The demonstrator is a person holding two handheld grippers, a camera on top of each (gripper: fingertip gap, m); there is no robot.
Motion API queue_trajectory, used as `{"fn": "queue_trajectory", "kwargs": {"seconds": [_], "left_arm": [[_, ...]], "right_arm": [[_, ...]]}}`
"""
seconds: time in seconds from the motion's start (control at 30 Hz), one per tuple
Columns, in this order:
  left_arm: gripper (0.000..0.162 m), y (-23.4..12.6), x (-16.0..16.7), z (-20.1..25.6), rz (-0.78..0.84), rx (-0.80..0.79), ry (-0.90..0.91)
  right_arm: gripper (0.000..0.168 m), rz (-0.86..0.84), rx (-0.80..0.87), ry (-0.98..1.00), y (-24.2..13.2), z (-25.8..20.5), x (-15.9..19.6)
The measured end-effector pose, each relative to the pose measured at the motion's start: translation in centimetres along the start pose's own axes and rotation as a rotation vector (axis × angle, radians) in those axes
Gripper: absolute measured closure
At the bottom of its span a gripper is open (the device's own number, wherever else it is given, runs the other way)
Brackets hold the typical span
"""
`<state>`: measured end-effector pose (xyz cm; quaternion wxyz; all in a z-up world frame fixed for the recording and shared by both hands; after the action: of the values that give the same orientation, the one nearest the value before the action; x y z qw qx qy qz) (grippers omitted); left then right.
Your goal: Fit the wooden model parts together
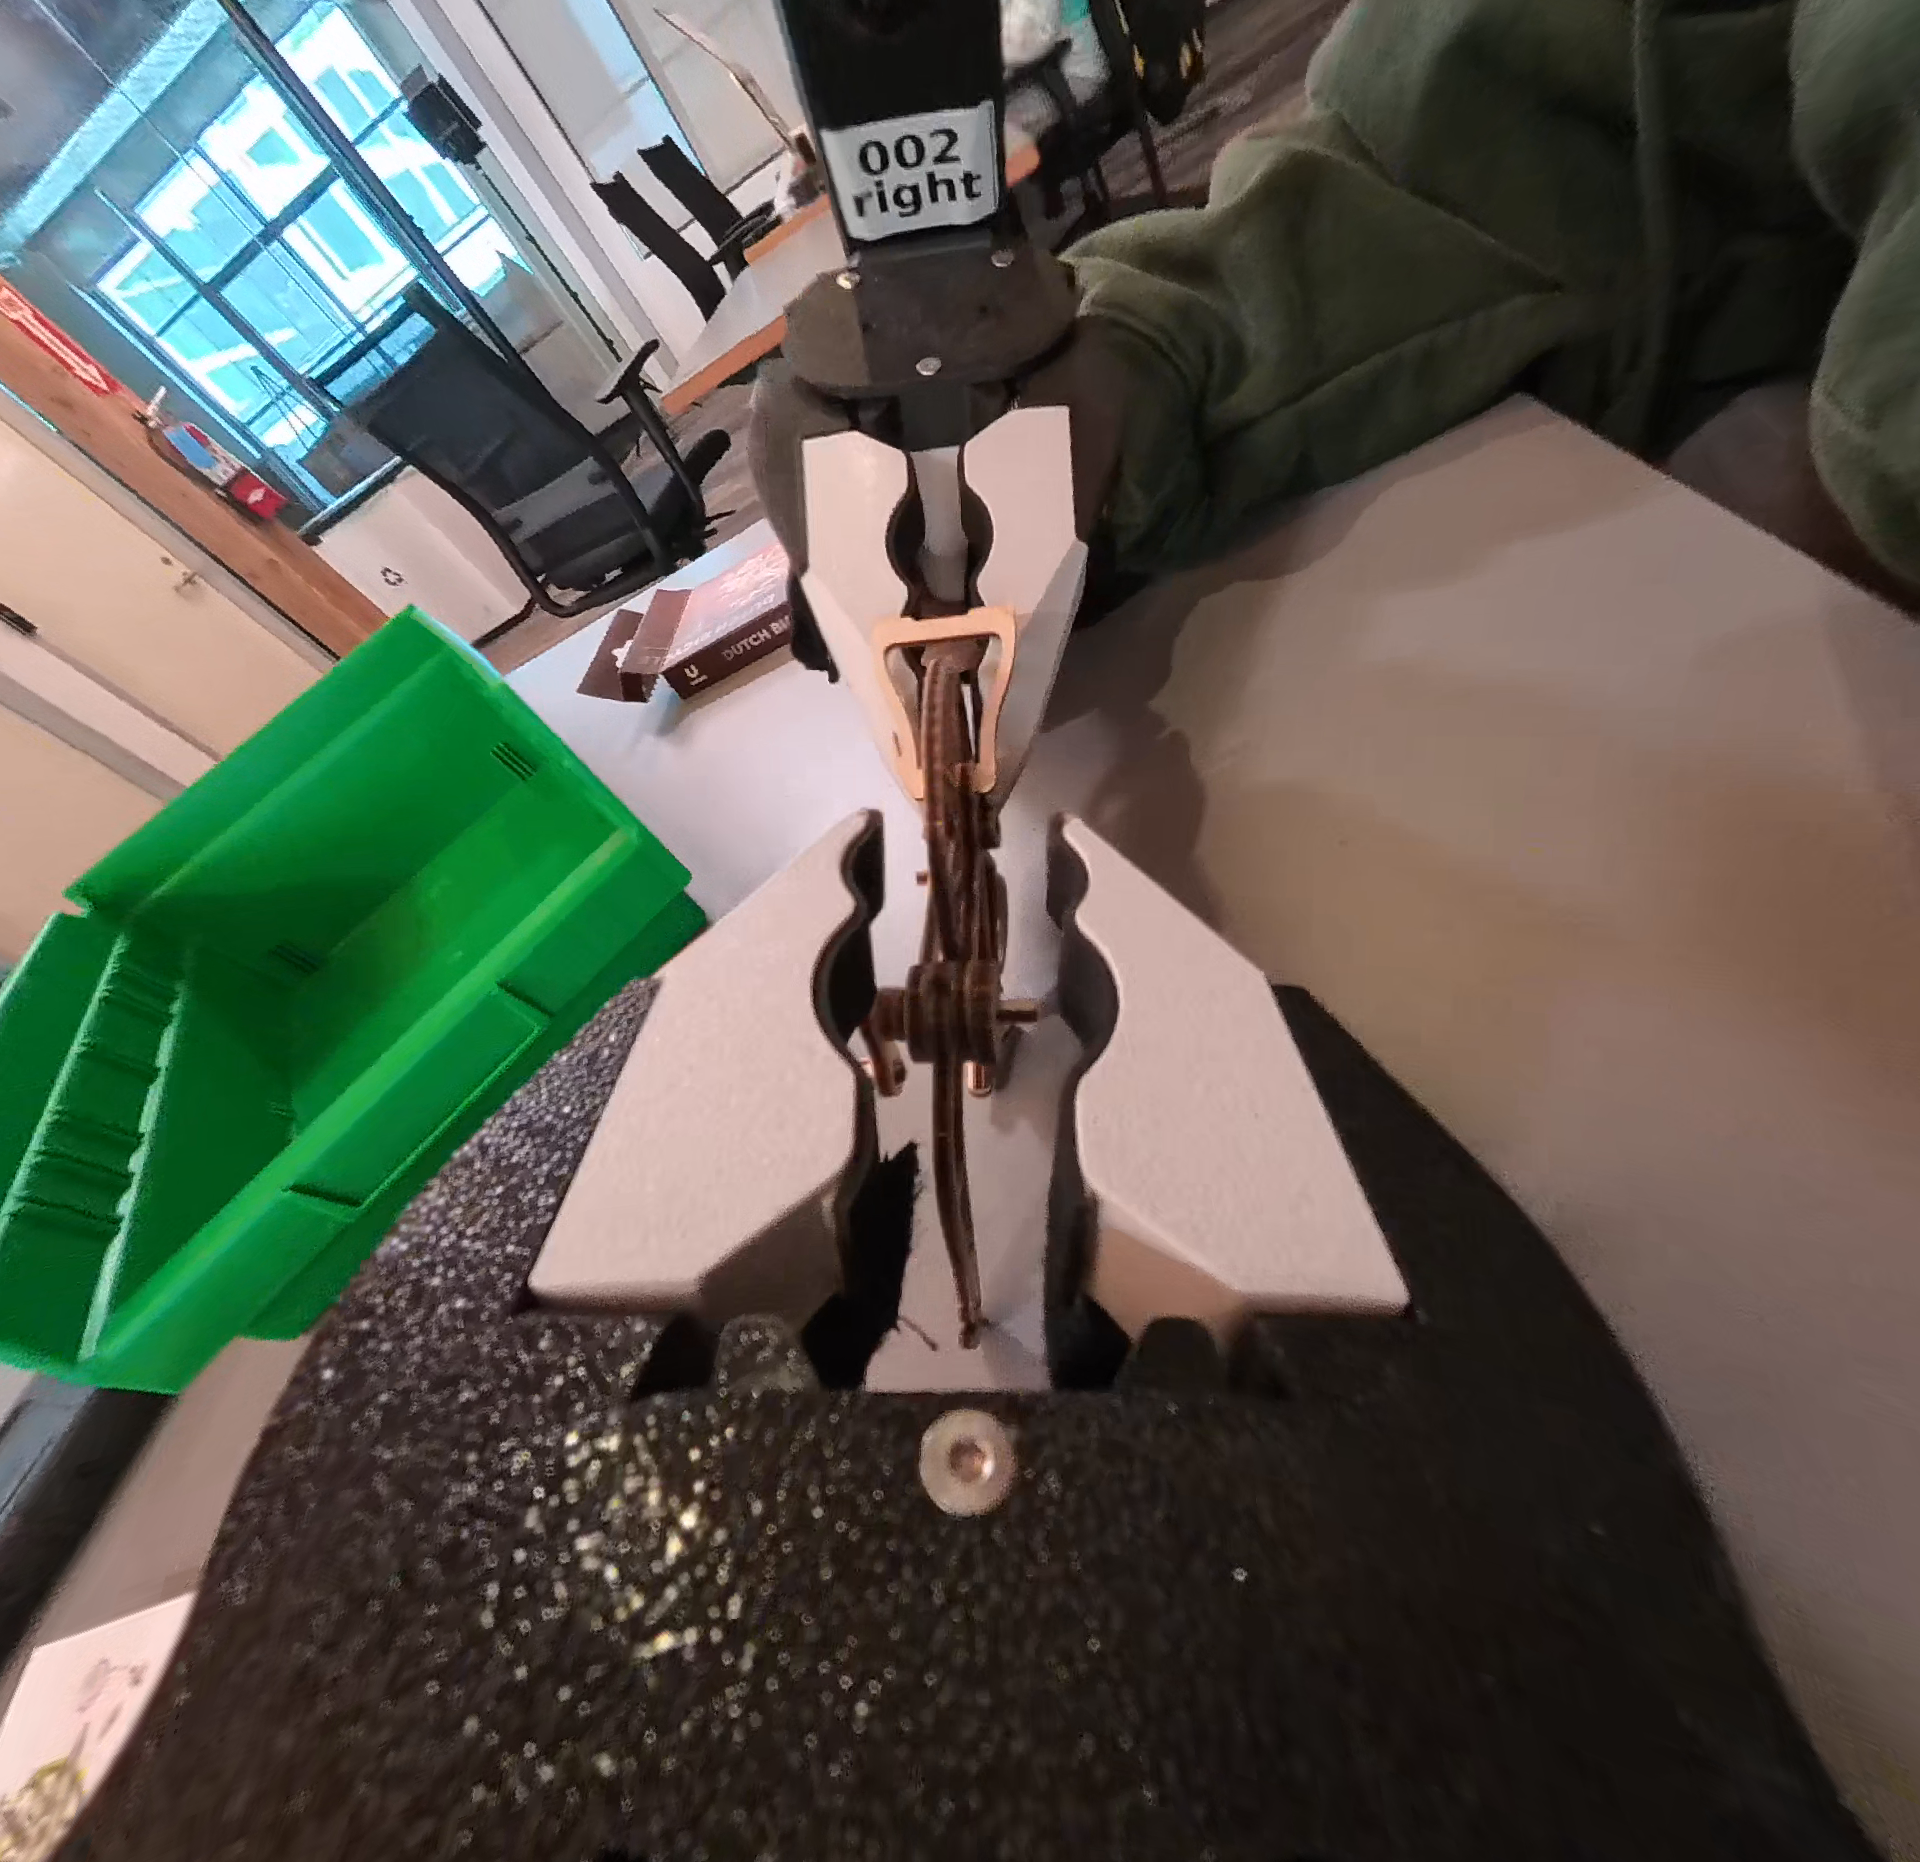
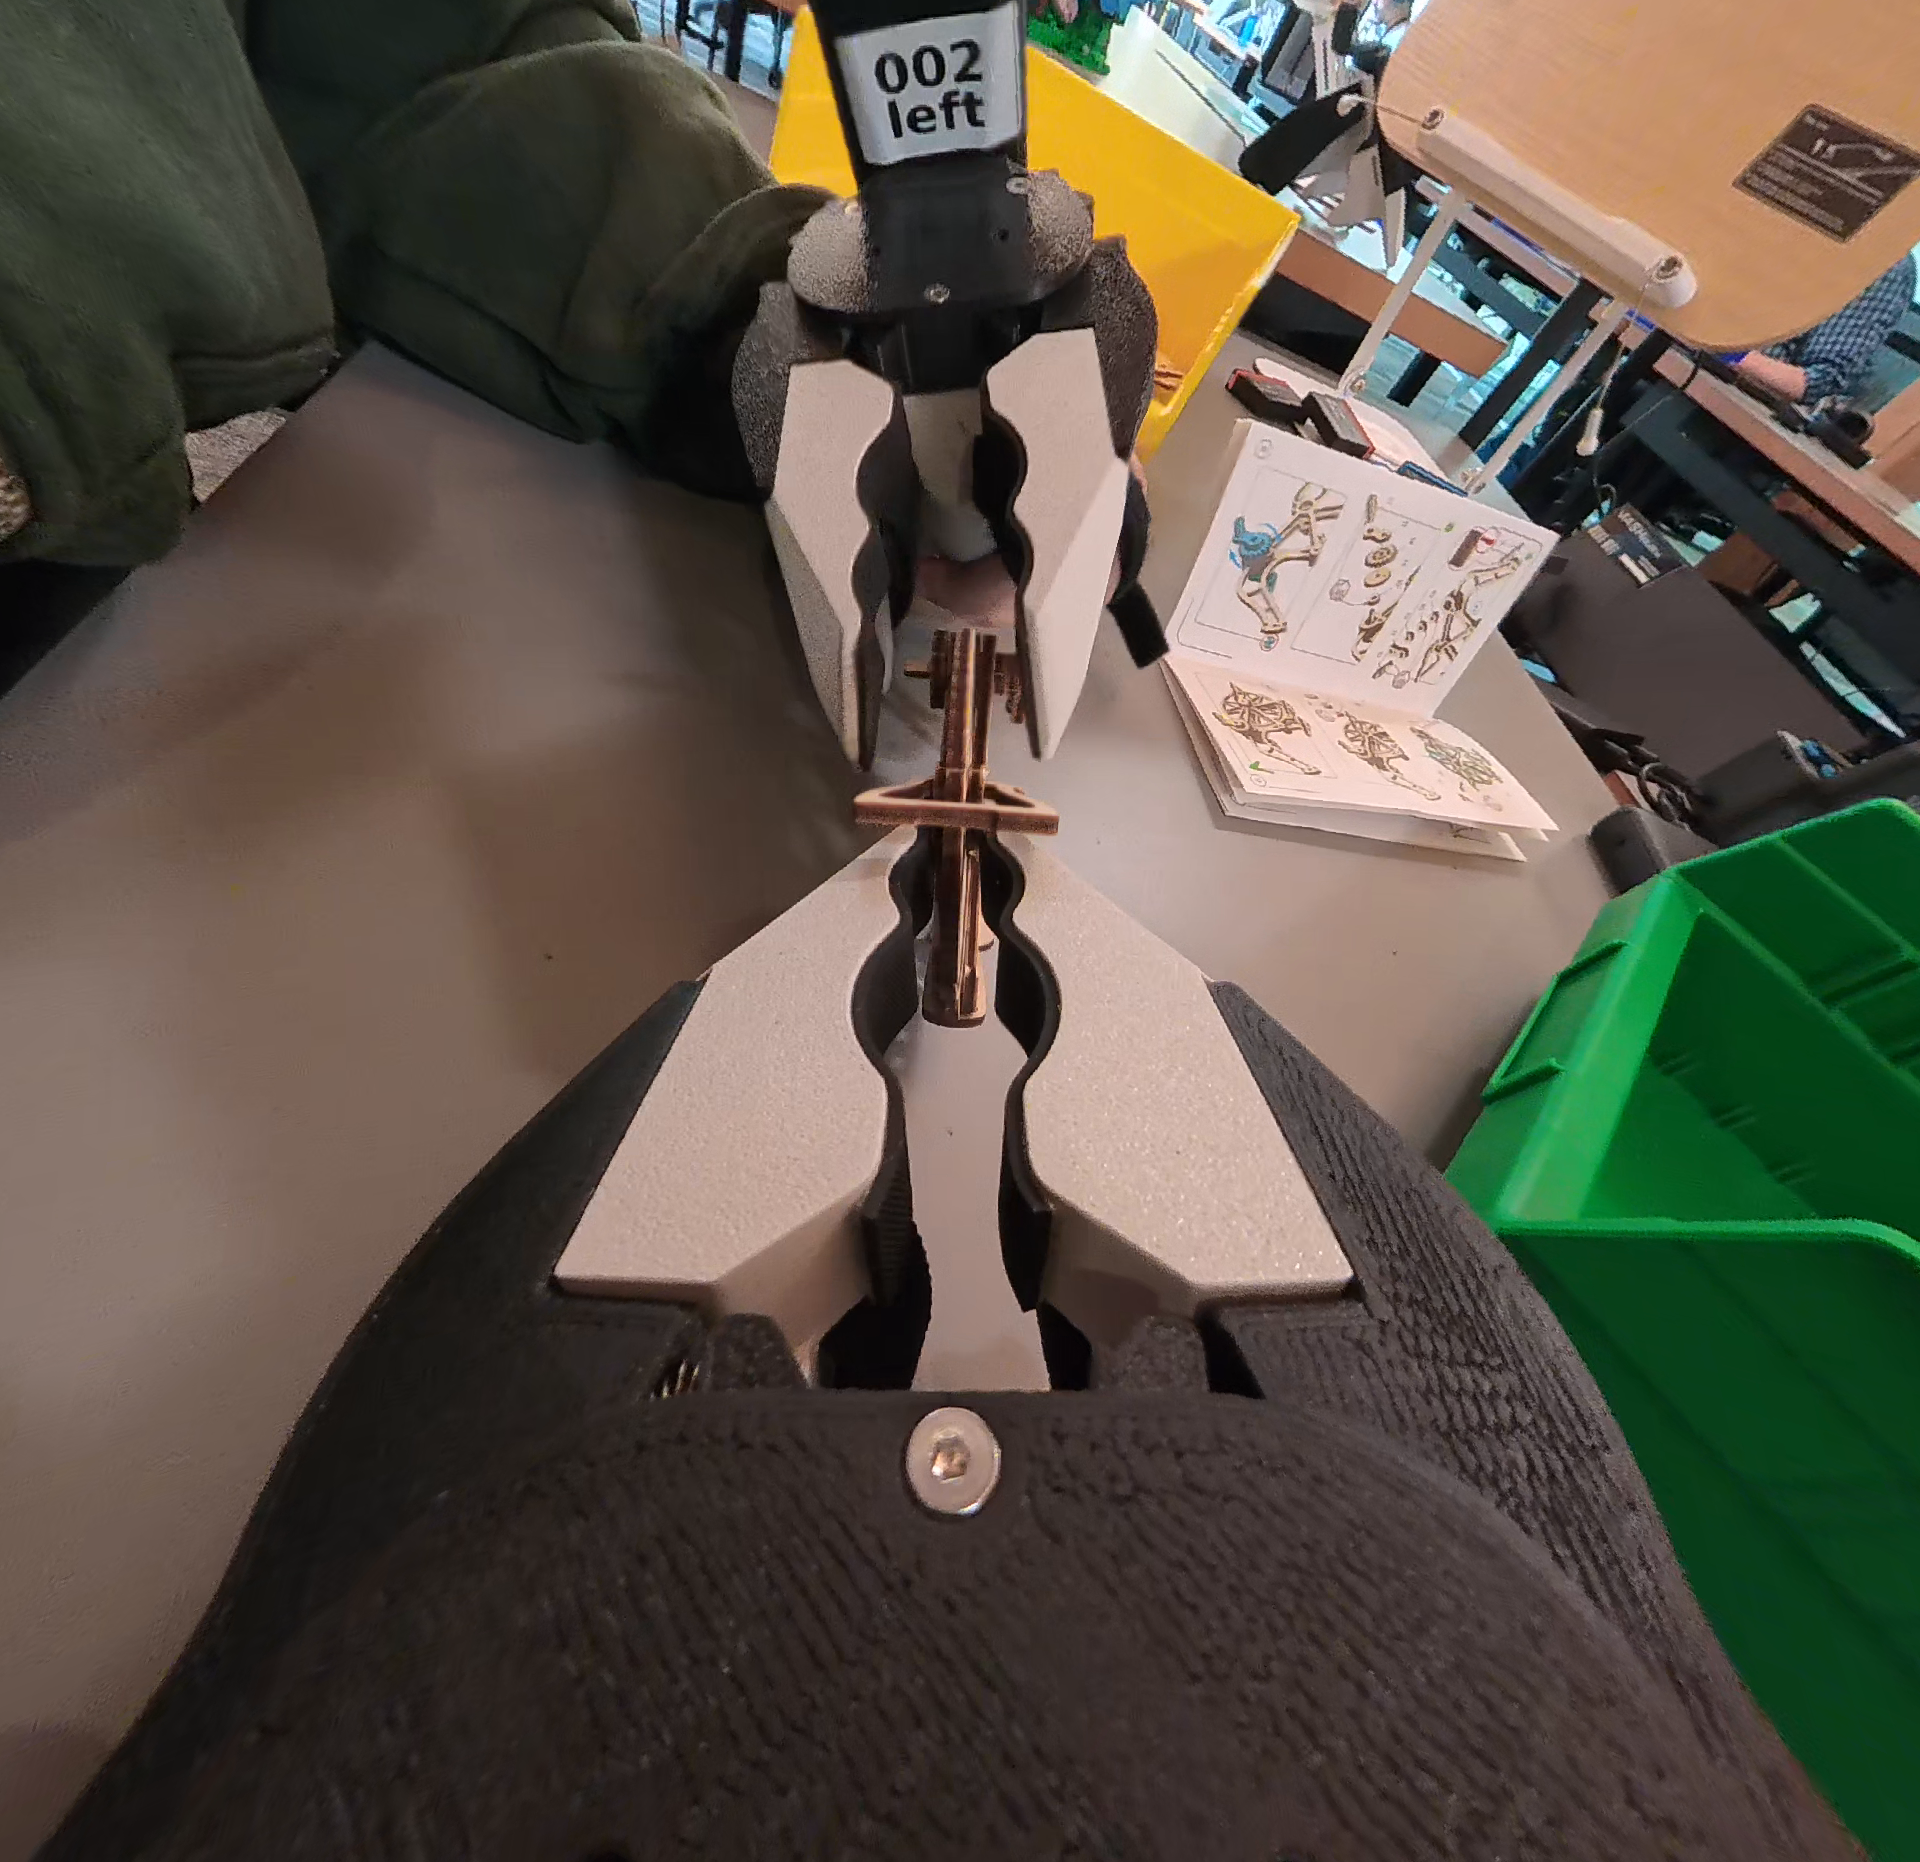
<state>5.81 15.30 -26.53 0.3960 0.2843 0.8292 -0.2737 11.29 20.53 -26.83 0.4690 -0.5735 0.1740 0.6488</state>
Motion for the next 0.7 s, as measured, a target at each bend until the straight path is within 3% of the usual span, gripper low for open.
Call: {"fn": "queue_trajectory", "kwargs": {"seconds": [0.23, 0.7], "left_arm": [[0.15, 0.2, 0.12, 0.34, -0.039, -0.016, 0.077], [0.153, 0.37, 0.22, 0.43, -0.084, 0.006, 0.059]], "right_arm": [[0.163, 0.008, -0.008, -0.033, 0.08, -0.41, -0.18], [0.162, 0.012, -0.03, -0.011, 0.09, -0.45, 0.05]]}}
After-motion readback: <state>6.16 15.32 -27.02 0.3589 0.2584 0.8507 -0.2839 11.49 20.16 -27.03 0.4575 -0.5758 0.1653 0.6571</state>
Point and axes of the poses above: each gripper's, where its closed fingertips meet, y out along the fingers, x out of its underside, z = x × y across the jaws, the point moved 4 cm from there along -y, back along the fingers, and after that the axes turned 5 degrees about y, right-handed, at the moved point
